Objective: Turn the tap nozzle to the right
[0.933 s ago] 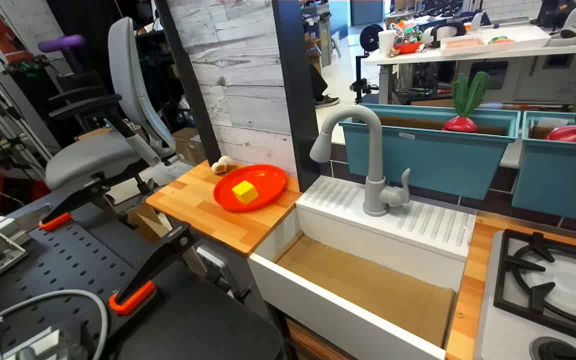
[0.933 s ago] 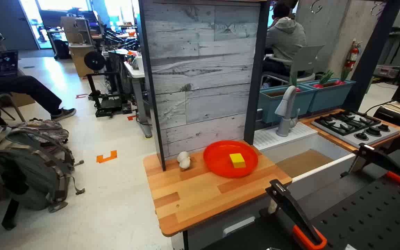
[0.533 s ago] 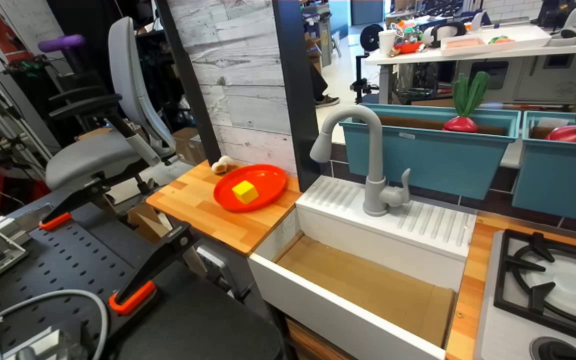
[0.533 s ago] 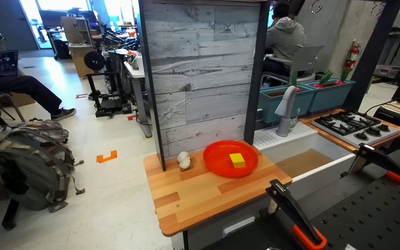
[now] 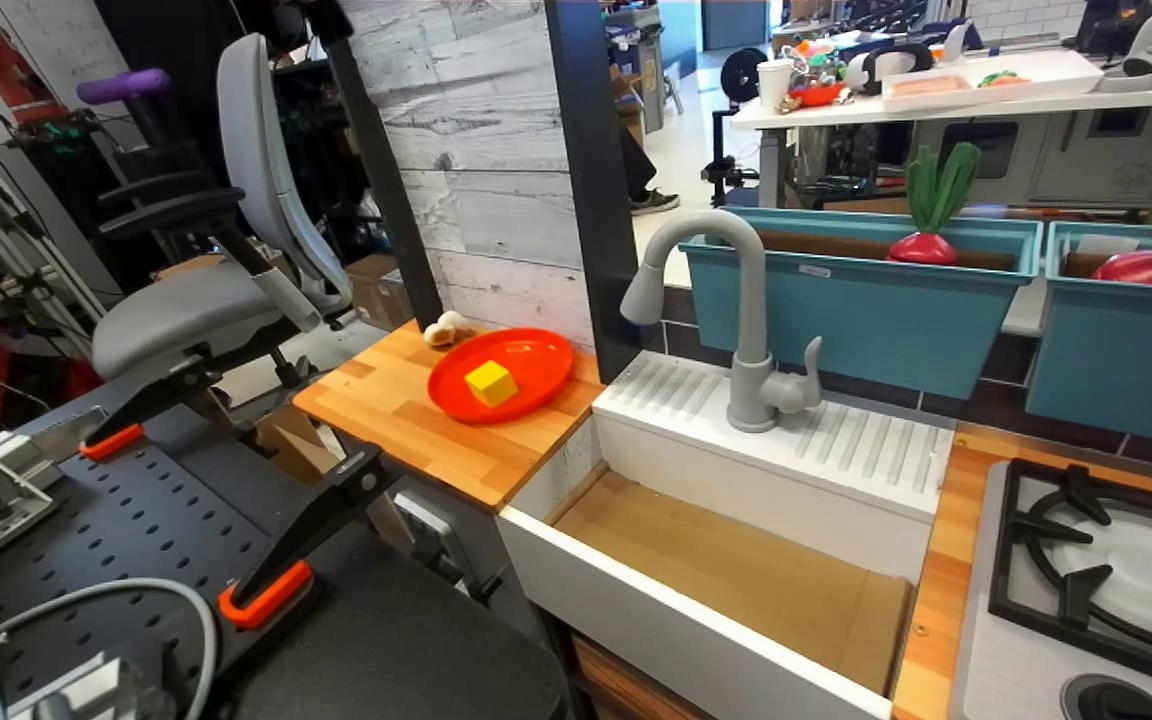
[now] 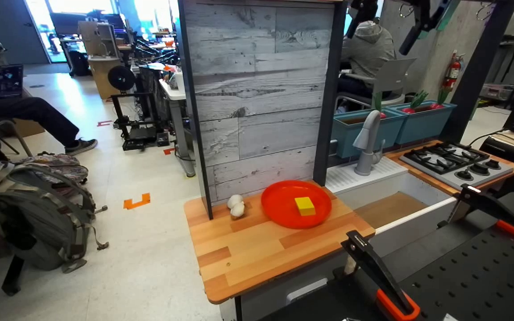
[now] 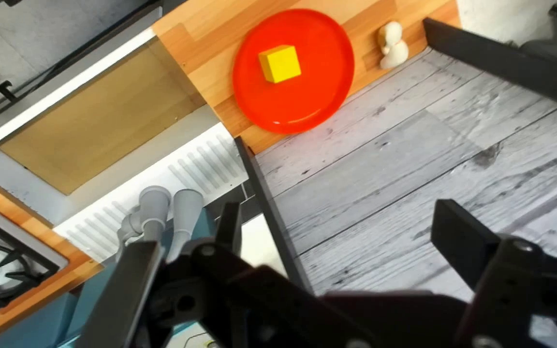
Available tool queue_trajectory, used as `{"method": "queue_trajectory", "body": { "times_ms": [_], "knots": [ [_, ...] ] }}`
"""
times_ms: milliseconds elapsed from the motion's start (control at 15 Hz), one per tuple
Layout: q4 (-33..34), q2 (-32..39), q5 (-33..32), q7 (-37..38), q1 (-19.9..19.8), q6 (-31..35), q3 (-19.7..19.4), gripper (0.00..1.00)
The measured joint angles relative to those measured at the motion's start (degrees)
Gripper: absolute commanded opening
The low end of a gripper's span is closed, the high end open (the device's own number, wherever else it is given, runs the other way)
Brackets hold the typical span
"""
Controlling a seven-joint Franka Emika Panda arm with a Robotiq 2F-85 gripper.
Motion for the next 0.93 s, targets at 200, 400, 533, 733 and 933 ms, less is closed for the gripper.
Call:
{"method": "queue_trajectory", "body": {
  "times_ms": [200,400,533,733,933],
  "knots": [
    [2.5,3.8,3.5,0.0,-1.8,1.5,-3.1,1.00],
    [5.9,8.6,11.2,-1.8,-3.1,1.6,-6.0,1.00],
    [8.5,12.0,17.5,-3.7,-4.2,1.7,-7.1,1.00],
    [12.8,17.4,25.8,-7.0,-6.5,1.6,-8.1,1.00],
    [16.8,23.1,29.7,-8.0,-8.4,1.4,-8.2,1.00]
  ]
}}
